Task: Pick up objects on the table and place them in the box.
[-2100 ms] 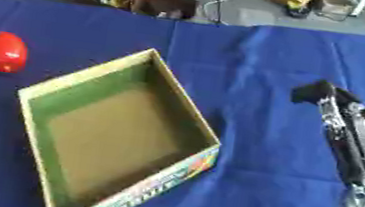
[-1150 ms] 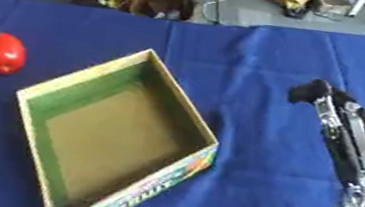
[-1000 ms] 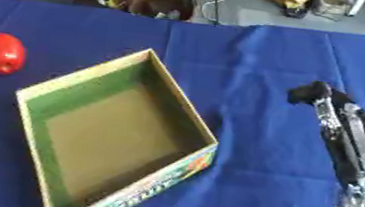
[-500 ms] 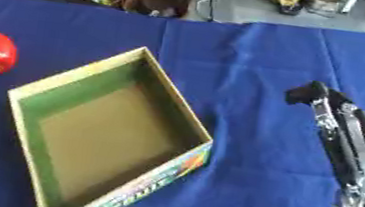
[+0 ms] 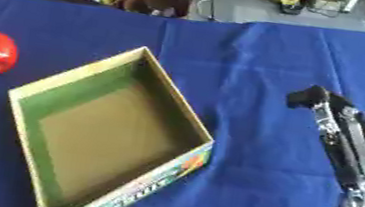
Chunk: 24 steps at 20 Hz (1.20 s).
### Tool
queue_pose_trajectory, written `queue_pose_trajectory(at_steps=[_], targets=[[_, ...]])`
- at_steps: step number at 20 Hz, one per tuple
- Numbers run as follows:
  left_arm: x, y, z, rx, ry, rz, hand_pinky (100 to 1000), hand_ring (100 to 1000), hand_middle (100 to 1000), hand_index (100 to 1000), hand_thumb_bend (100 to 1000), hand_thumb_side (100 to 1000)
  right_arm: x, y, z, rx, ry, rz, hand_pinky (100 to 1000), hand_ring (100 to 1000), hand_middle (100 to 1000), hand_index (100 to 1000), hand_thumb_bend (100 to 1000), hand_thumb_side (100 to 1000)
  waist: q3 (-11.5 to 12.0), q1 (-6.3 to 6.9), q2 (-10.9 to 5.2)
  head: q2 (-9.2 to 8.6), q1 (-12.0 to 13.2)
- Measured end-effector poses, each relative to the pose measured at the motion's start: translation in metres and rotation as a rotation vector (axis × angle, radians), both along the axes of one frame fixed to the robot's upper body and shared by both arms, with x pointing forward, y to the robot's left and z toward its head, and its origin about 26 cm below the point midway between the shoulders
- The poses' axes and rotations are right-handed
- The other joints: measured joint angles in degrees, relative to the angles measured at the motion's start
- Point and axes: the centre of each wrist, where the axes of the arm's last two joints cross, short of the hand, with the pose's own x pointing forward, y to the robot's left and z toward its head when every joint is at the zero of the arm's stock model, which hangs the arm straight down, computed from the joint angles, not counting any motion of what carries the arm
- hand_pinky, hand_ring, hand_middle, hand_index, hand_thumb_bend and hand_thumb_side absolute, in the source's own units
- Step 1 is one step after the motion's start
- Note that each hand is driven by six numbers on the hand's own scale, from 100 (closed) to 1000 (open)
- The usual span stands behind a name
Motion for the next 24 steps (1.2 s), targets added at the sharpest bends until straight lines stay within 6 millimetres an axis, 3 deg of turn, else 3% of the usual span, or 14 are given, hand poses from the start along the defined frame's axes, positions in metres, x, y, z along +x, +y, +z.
queue_pose_trajectory(at_steps=[1, 2, 3, 6, 13, 24], targets=[[0.005, 0.001, 0.001, 0.022, 0.027, 0.000, 835, 837, 915, 1000, 358, 891, 0.000, 0.000, -0.001, -0.002, 0.003, 0.001, 859, 709, 538, 646, 100, 936, 0.00, 0.01, 0.00, 0.00, 0.16], [0.009, 0.002, 0.003, 0.041, 0.048, 0.000, 835, 837, 915, 1000, 358, 891, 0.000, 0.000, -0.001, -0.004, 0.005, 0.002, 859, 709, 538, 646, 100, 936, 0.00, 0.00, 0.00, -0.01, 0.35], [0.014, 0.003, 0.004, 0.060, 0.068, 0.002, 843, 853, 925, 1000, 499, 927, -0.001, 0.000, -0.001, -0.005, 0.006, 0.003, 859, 707, 535, 646, 100, 937, 0.00, 0.01, 0.00, -0.07, 0.50], [0.027, 0.006, 0.008, 0.117, 0.127, 0.022, 841, 859, 931, 1000, 552, 927, -0.001, 0.001, -0.002, -0.011, 0.011, 0.009, 859, 706, 533, 646, 100, 940, -0.04, 0.00, 0.01, -0.59, 0.96], [0.056, 0.011, 0.001, 0.200, 0.273, 0.075, 833, 883, 946, 1000, 650, 879, -0.001, 0.001, -0.002, -0.023, 0.016, 0.018, 860, 701, 527, 645, 100, 949, -0.44, 0.23, 0.52, -1.52, 1.47], [0.078, 0.020, -0.018, 0.269, 0.445, 0.104, 805, 893, 998, 1000, 686, 855, -0.001, 0.002, -0.002, -0.043, 0.018, 0.026, 860, 690, 517, 641, 100, 961, -0.77, -0.06, 2.16, -2.45, 1.72]])
